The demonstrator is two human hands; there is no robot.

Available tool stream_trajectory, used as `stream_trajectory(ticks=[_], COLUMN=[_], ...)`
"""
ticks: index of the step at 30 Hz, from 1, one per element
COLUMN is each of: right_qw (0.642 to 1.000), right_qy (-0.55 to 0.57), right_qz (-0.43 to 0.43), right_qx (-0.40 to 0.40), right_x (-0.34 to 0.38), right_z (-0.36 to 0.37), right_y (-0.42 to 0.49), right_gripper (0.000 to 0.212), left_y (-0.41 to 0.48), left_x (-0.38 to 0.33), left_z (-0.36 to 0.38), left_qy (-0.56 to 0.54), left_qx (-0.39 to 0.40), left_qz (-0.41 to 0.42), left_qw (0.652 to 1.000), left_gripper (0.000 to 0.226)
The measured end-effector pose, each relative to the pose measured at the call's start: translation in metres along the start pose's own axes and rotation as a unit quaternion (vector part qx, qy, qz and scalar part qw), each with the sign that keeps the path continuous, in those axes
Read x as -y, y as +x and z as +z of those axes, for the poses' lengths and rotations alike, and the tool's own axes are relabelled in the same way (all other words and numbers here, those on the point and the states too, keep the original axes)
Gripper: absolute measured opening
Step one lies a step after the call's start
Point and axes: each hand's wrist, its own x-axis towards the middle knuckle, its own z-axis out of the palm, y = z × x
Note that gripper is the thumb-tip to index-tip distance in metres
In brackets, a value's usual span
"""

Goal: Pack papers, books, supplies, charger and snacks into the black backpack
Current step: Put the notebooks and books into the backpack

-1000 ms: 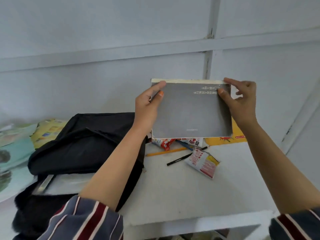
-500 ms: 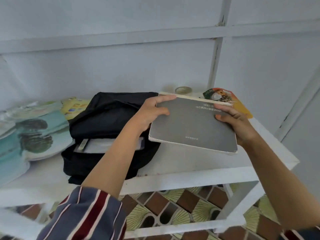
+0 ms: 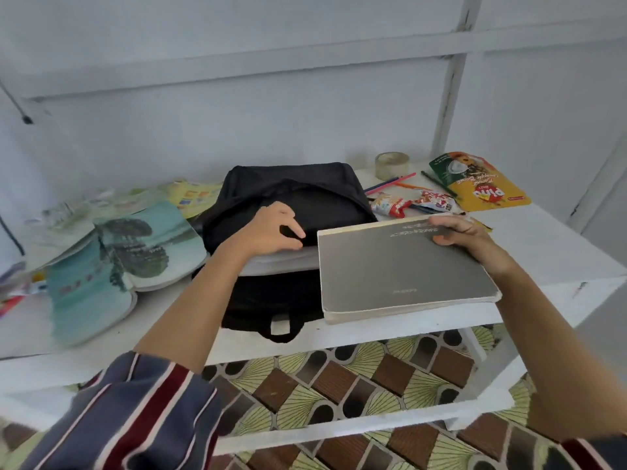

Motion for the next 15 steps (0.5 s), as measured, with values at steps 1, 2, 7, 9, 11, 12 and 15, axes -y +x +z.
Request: stream_trajectory(ticks=[1,2,7,9,11,12,15], right_qw=[1.0,1.0,0.999,0.998,0.994,0.992,0.981], right_qy=[-0.002,-0.002,0.018,0.033,0.053,0.063,0.103], right_qz=[0.01,0.02,0.042,0.043,0.04,0.037,0.018], right_qx=[0.004,0.008,-0.009,-0.043,-0.083,-0.103,-0.161], right_x=[-0.002,-0.004,-0.026,-0.033,-0.039,-0.042,-0.044], right_z=[0.009,0.019,0.065,0.074,0.08,0.084,0.099], right_y=[0.001,0.002,0.009,0.008,0.005,0.003,-0.001], right_gripper=[0.039,0.036,0.032,0.032,0.032,0.031,0.027], left_y=[0.002,0.004,0.014,0.02,0.026,0.028,0.034], left_x=[0.011,0.02,0.047,0.049,0.05,0.05,0.049], left_z=[0.001,0.002,-0.008,-0.018,-0.029,-0.034,-0.042], left_qy=[0.069,0.13,0.201,0.201,0.176,0.157,0.138], left_qx=[0.012,0.017,0.027,0.033,0.04,0.037,0.002], left_qz=[0.019,0.031,0.087,0.114,0.131,0.137,0.158], left_qw=[0.997,0.991,0.975,0.972,0.975,0.977,0.978], left_gripper=[0.02,0.026,0.049,0.051,0.051,0.05,0.047])
